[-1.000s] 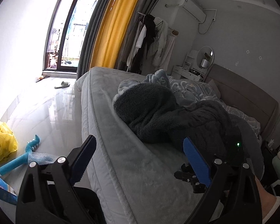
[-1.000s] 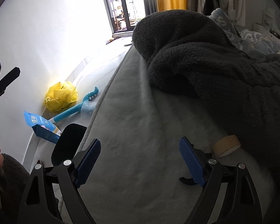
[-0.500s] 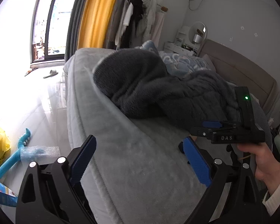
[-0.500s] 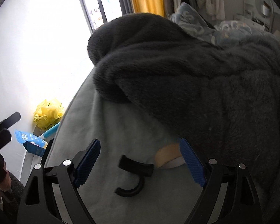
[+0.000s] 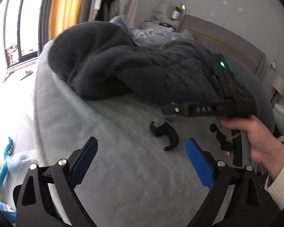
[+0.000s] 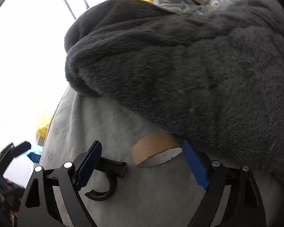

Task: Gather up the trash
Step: 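Move both tools back toward the tape roll and black clip on the bed, then grasp the brown tape roll with the right tool while the left tool grasps the black clip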

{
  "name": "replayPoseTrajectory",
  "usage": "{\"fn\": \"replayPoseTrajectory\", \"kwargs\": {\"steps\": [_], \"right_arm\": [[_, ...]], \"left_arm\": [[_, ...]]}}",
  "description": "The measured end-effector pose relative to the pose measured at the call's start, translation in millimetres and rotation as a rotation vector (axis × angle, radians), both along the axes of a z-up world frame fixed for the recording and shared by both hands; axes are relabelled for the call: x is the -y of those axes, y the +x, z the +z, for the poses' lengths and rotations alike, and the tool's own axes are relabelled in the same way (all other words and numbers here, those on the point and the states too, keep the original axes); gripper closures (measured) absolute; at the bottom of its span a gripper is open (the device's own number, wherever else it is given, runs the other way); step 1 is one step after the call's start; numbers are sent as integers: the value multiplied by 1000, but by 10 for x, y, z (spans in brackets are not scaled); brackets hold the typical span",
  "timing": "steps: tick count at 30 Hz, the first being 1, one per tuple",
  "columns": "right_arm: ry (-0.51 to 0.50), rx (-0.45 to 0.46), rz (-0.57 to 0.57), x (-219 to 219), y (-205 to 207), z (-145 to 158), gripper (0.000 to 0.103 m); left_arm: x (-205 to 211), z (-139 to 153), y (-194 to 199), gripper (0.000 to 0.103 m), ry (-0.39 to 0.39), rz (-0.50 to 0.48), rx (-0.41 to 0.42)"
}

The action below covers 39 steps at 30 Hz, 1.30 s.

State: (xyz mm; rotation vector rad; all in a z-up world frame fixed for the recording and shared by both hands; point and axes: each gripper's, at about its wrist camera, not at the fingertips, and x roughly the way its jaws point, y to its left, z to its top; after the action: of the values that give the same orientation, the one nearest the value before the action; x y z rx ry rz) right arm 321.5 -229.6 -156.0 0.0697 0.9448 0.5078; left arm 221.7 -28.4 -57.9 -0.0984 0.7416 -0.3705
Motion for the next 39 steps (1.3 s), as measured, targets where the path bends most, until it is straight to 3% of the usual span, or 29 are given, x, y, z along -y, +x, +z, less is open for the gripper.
{"fn": "replayPoseTrajectory", "kwargs": {"steps": [9, 14, 16, 33, 39], "right_arm": [[14, -14, 2, 145, 39, -109, 28], [55, -27, 27, 163, 29, -186, 44], [43, -16, 34, 161, 16, -185, 45], [109, 25, 12, 306, -75, 109, 45], [94, 16, 9, 296, -102, 122, 45]], "left_arm": [[338, -125, 69, 7, -9, -70, -42], [465, -182, 76, 8, -6, -100, -62], [503, -209, 80, 9, 0, -106, -68], [707, -432, 253, 43, -13, -95, -123], [795, -521, 338, 63, 7, -103, -160]]}}
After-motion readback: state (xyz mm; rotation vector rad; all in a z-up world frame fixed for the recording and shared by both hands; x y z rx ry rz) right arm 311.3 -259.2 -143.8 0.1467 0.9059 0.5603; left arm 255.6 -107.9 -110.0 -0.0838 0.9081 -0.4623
